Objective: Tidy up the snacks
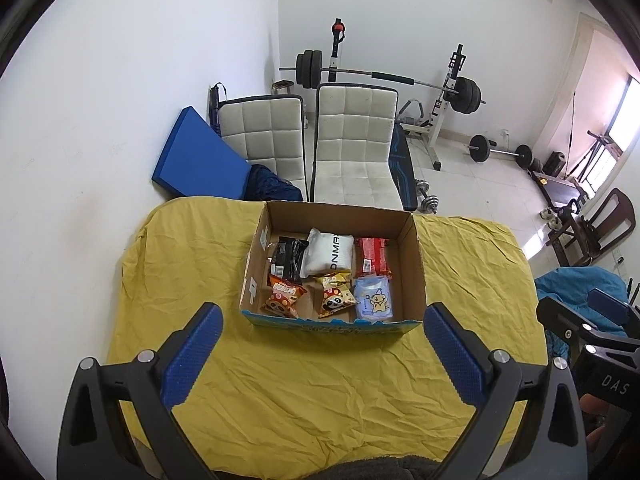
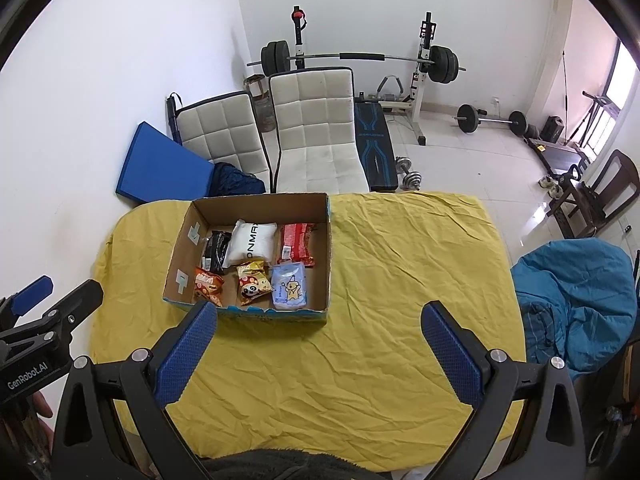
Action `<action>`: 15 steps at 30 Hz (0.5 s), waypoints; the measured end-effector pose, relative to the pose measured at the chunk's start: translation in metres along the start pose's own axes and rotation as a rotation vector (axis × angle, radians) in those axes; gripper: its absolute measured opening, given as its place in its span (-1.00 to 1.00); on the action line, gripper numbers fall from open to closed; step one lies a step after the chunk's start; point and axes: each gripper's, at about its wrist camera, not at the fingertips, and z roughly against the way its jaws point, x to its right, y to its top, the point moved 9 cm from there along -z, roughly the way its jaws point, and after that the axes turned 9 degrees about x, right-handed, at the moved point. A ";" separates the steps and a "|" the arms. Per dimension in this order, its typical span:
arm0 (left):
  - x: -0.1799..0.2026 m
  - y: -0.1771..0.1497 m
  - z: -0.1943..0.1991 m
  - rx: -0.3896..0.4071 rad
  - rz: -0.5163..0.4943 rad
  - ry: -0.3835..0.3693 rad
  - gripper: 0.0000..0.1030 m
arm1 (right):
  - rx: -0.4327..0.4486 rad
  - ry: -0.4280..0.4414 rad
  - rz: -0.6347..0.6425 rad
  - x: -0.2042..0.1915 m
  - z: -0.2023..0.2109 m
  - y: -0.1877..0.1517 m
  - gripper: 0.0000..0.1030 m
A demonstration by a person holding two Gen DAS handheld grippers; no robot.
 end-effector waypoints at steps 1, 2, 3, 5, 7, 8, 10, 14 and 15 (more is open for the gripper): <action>0.000 -0.001 0.000 0.000 0.003 -0.003 1.00 | 0.001 -0.001 0.003 0.000 0.000 0.000 1.00; 0.000 -0.001 0.001 -0.001 0.007 -0.005 1.00 | 0.003 -0.002 0.002 0.001 0.000 0.000 1.00; 0.000 -0.001 0.002 0.002 0.013 -0.006 1.00 | 0.003 -0.002 0.000 0.001 0.000 0.000 1.00; 0.001 -0.001 0.005 0.008 0.019 -0.006 1.00 | 0.004 -0.003 0.000 0.002 0.001 -0.001 1.00; 0.002 -0.001 0.006 0.012 0.017 0.000 1.00 | 0.002 -0.002 0.000 0.002 0.001 -0.001 1.00; 0.001 0.000 0.007 0.012 0.017 0.002 1.00 | 0.004 -0.003 0.001 0.002 0.001 -0.001 1.00; 0.001 0.000 0.007 0.013 0.020 -0.001 1.00 | 0.001 -0.002 0.001 0.003 0.001 -0.001 1.00; 0.001 0.001 0.007 0.019 0.021 -0.001 1.00 | 0.003 -0.001 -0.002 0.004 0.001 -0.001 1.00; 0.002 0.001 0.007 0.022 0.023 0.000 1.00 | 0.003 0.000 -0.004 0.004 0.002 -0.001 1.00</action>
